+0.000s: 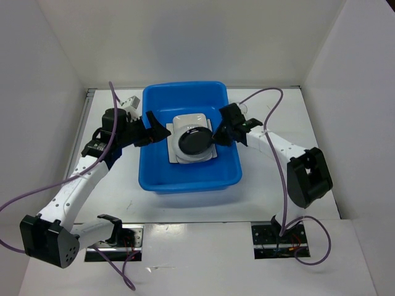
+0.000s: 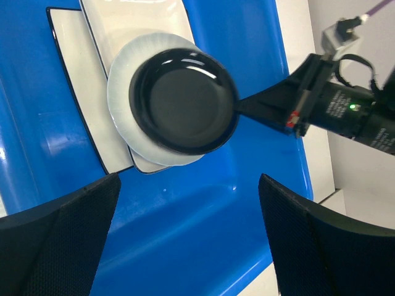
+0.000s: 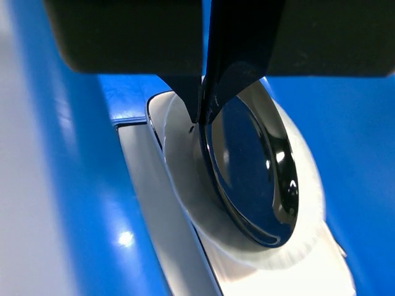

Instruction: Place the mixed dishes into the plastic bin

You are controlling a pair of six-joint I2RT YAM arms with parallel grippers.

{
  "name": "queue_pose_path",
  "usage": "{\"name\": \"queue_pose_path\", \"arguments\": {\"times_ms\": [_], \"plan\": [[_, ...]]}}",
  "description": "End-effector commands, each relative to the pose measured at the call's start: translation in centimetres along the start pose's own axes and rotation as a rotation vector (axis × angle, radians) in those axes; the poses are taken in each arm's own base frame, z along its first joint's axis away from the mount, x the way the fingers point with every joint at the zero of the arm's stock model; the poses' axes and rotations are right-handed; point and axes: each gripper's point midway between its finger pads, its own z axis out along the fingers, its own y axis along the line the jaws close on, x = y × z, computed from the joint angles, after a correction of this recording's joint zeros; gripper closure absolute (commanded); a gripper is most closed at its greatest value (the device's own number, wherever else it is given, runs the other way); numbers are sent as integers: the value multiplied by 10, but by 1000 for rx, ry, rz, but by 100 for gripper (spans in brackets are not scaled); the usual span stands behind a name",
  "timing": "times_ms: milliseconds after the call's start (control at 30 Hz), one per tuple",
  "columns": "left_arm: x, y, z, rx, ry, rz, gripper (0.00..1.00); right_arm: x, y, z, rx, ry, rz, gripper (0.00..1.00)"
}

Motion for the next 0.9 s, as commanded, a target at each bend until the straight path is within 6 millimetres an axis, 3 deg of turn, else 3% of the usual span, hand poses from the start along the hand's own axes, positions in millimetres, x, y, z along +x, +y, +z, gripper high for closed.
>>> {"name": "queue_pose_path", "arguments": {"times_ms": [0,167,233,367,500,600,667,767,800,867], "plan": [[-7,-11,-5,42,-34,2,1,3,24,-3,-38,13,-46,100],[-8,-13,-7,47,-41,5,1,-1,22,1,-9,6,-57,96],[-5,-10,-6,42,-34,2,1,-3,23,-1,-4,-1,-68,81],[-7,-11,-6,47,-41,5,1,-5,19,-4,23,-5,-90,68],[-8,-10,-6,39,-46,5,1,-11,23,-16,18,-20,-111,61],[-8,-9,-3,39,-46,5,1,-23,39,-41,-34,-57,-117,61],[-9,-8,-3,30,-52,4,1,-39,53,-67,-79,-125,-136,61],[-7,-4,0,13,-43,-2,1,-85,60,-95,-143,-206,-92,60],[-7,-3,0,13,-43,-2,1,-115,46,-98,-131,-249,-40,60],[-7,-3,0,13,-43,-2,1,-147,36,-98,-127,-304,-3,60]]}}
